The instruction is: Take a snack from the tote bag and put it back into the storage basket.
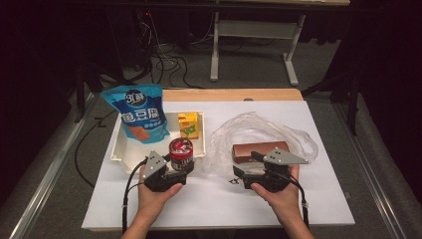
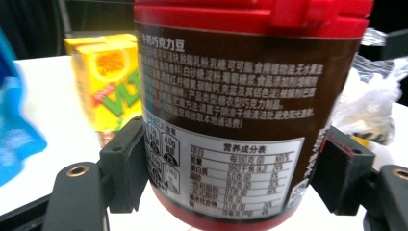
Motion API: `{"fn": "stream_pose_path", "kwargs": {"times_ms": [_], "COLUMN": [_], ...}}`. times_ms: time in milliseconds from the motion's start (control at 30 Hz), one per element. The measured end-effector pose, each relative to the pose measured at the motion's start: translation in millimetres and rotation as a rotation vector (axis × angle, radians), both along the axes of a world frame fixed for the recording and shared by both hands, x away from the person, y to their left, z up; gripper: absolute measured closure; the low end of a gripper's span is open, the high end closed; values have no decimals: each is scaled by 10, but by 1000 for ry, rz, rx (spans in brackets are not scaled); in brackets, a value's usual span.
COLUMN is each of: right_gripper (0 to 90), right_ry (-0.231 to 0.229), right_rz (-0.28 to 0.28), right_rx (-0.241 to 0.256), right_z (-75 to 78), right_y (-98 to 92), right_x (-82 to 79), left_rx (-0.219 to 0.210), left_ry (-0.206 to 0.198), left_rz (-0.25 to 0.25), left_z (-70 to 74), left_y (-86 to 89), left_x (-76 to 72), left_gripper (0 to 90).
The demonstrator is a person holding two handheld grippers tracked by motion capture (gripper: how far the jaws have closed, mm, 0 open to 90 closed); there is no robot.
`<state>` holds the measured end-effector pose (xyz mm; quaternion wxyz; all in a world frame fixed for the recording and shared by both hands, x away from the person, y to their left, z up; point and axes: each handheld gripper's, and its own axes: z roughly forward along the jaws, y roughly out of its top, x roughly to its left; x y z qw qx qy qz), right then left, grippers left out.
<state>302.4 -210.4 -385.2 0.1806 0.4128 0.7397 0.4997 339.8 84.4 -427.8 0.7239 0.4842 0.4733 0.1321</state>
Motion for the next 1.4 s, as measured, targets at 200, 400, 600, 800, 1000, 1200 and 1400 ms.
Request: {"fn": "stream_pose_path", "kwargs": {"times_ms": [200, 400, 600, 800, 1000, 1200, 1400], "right_gripper": [194, 200, 204, 208, 210, 213, 217], "right_ry": [15, 16, 11, 19, 27, 24, 37], "right_rz": [-47, -94, -128, -153, -175, -177, -173], "right_rx": [-3, 3, 4, -8, -14, -8, -1], "right_z": [-100, -144, -172, -212, -262, -280, -308], "right_y": [-215, -402, -546, -672, -766, -784, -758], "right_x": [-43, -103, -158, -194, -238, -235, -225], "left_rx": [4, 25, 40, 60, 92, 131, 164], "left_ry": [9, 29, 61, 113, 165, 206, 240], "left_rz": [43, 75, 98, 115, 132, 132, 176], "left_z": [-27, -112, -222, -344, -474, -540, -563], "left_y": [145, 223, 278, 265, 215, 171, 156], "left_x": [73, 152, 254, 348, 451, 526, 601], "left_gripper": [261, 261, 261, 261, 261, 261, 261]}}
